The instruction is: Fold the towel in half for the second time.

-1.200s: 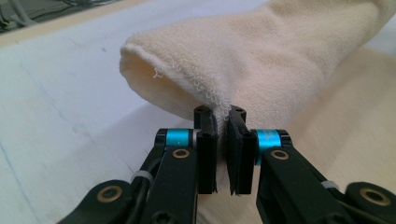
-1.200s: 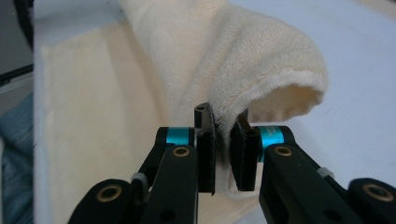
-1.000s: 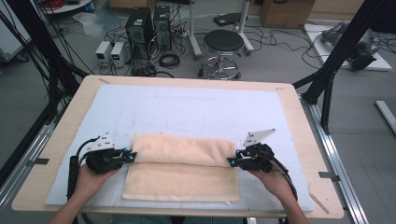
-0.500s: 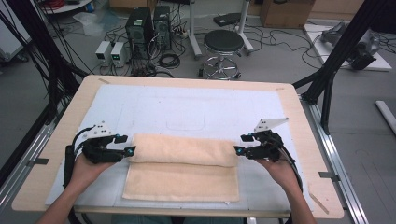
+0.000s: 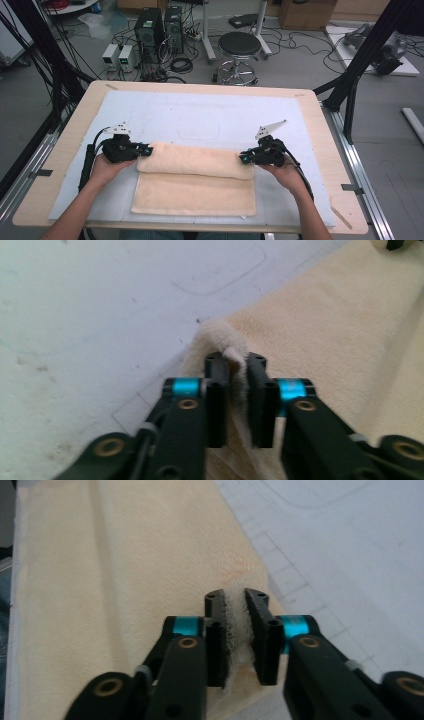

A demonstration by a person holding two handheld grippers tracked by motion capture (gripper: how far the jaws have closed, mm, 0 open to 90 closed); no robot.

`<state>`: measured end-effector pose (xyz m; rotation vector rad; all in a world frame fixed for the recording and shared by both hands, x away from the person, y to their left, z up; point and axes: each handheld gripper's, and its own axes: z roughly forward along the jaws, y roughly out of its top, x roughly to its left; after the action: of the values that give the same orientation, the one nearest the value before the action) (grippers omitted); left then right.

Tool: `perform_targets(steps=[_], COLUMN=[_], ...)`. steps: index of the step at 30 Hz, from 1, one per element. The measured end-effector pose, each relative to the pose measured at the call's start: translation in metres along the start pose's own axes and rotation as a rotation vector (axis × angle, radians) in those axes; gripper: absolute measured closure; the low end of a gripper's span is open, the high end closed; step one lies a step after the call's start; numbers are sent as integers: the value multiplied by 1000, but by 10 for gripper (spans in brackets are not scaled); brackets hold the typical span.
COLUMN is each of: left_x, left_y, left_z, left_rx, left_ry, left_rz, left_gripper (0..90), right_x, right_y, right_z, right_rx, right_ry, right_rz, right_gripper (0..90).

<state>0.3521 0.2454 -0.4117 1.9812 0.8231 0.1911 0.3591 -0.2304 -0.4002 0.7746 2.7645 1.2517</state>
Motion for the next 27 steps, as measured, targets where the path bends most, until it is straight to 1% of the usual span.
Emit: perform_targets(steps=[1, 2, 3, 5, 6, 7, 8, 10, 12, 14, 15, 16, 17, 18, 19, 20, 21, 22, 23, 25, 27], left_x=[-1, -2, -3, -5, -8, -12, -16, -28, -40, -53, -60, -66, -70, -74, -76, -77, -77, -77, -76, -73, -71], left_y=[1, 2, 3, 5, 5, 6, 5, 2, -6, -19, -27, -35, -42, -47, -51, -52, -52, -52, -51, -48, -45], left_z=[-3, -7, -10, -21, -26, -32, -36, -48, -60, -71, -77, -81, -86, -90, -92, -95, -95, -95, -93, -87, -80], left_rx=[-12, -28, -36, -72, -95, -104, -113, -137, -140, -132, -124, -117, -104, -96, -92, -81, -74, -68, -62, -62, -58], left_ry=[2, 12, 12, 16, 11, 7, 3, -9, -20, -50, -69, -77, -84, -93, -100, -98, -90, -84, -80, -89, -87], left_rz=[9, 15, 15, 22, 27, 41, 52, 81, 115, 140, 156, 167, 174, 182, 181, 186, 194, 193, 193, 199, 193], left_gripper=[835, 843, 845, 849, 850, 849, 849, 846, 833, 815, 786, 733, 688, 673, 650, 619, 599, 594, 594, 594, 590], right_x=[2, 3, 6, 11, 14, 19, 24, 35, 51, 67, 76, 84, 90, 96, 100, 102, 101, 99, 97, 90, 84], right_y=[2, 3, 6, 11, 14, 17, 19, 22, 20, 12, 6, -1, -7, -13, -18, -21, -24, -25, -26, -24, -21], right_z=[-3, -5, -9, -16, -20, -24, -28, -36, -43, -49, -50, -51, -53, -55, -58, -61, -64, -66, -66, -64, -56], right_rx=[-10, -16, -32, -57, -75, -87, -100, -114, -125, -126, -115, -104, -106, -114, -123, -125, -127, -130, -131, -115, -98], right_ry=[-6, 0, -7, -15, -16, -16, -17, -17, -15, -4, 4, 17, 36, 51, 49, 37, 24, 8, 3, -15, -38], right_rz=[-14, -22, -29, -41, -52, -58, -78, -100, -139, -171, -188, -197, -195, -194, -201, -197, -191, -177, -169, -151, -158], right_gripper=[825, 828, 828, 828, 828, 829, 828, 828, 827, 817, 792, 735, 683, 678, 661, 655, 646, 638, 637, 632, 615])
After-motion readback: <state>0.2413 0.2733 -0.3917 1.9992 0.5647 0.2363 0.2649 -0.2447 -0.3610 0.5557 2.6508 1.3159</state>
